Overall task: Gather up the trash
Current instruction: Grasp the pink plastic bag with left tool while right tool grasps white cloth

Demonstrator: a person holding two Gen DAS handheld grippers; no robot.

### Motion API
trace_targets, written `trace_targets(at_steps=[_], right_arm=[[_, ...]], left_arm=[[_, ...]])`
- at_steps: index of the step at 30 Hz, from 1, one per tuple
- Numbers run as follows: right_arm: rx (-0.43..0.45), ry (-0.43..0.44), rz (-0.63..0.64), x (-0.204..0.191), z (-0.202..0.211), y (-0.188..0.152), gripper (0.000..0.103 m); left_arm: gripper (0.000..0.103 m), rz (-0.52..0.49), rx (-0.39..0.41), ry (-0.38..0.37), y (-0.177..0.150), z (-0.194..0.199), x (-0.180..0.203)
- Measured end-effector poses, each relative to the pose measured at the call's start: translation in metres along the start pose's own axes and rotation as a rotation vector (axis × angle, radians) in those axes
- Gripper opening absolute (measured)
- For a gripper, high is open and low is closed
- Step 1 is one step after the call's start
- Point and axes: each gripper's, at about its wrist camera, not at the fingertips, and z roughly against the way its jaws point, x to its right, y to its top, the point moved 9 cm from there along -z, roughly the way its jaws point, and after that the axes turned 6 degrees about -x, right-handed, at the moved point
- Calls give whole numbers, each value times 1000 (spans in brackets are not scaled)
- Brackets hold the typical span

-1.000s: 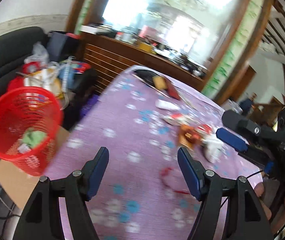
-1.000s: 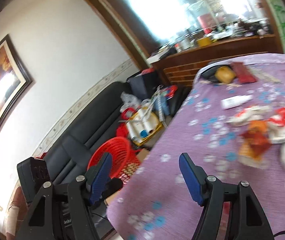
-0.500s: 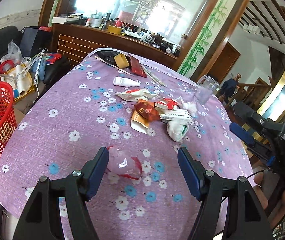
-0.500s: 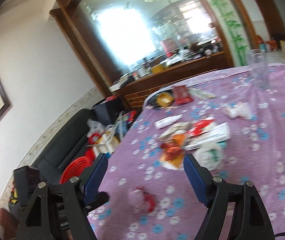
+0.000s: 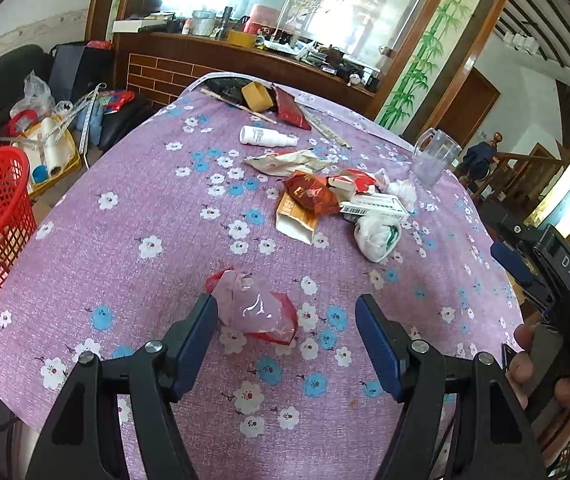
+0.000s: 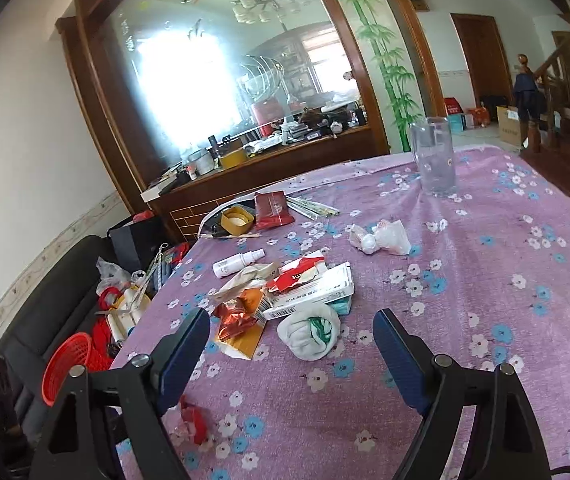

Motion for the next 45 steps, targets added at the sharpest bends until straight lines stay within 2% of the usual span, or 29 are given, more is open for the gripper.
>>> trace_targets(at_steps=[4, 9, 14, 18, 22, 26, 29, 35, 37, 39, 45], right_arm=[[-49, 25, -13, 3, -13, -2, 86], [-127, -14, 2, 13, -32, -10, 86], [-180, -8, -31, 25, -51, -15, 86], [-197, -24, -67, 36, -63, -15, 86], [-237, 2, -86, 34, -83, -12, 86], [-272, 18, -92, 27, -105, -14, 86], [-291, 0, -75, 23, -123, -18, 86], [-289, -58, -41, 25, -141, -25, 86], [-295, -52, -36, 26, -147, -28, 80], [-307, -42, -28, 25, -152, -32, 58], [-290, -26, 15, 16, -148, -36, 39]], left_arm=[[72, 16, -21, -8, -2, -8, -4], [72, 14, -30, -11, -3, -13, -6], [72, 25, -73, -7, -6, -31, -11], [72, 48, -87, 24, -3, -47, -20], [72, 61, -113, 59, 1, -64, -26], [72, 57, -109, 59, 1, -68, -26], [63, 49, -109, 73, 0, -69, -27], [56, 53, -104, 71, 1, -71, -31], [54, 45, -98, 77, 2, -71, -30], [48, 37, -89, 82, 3, -69, -29], [38, 9, -57, 105, 3, -63, -27]])
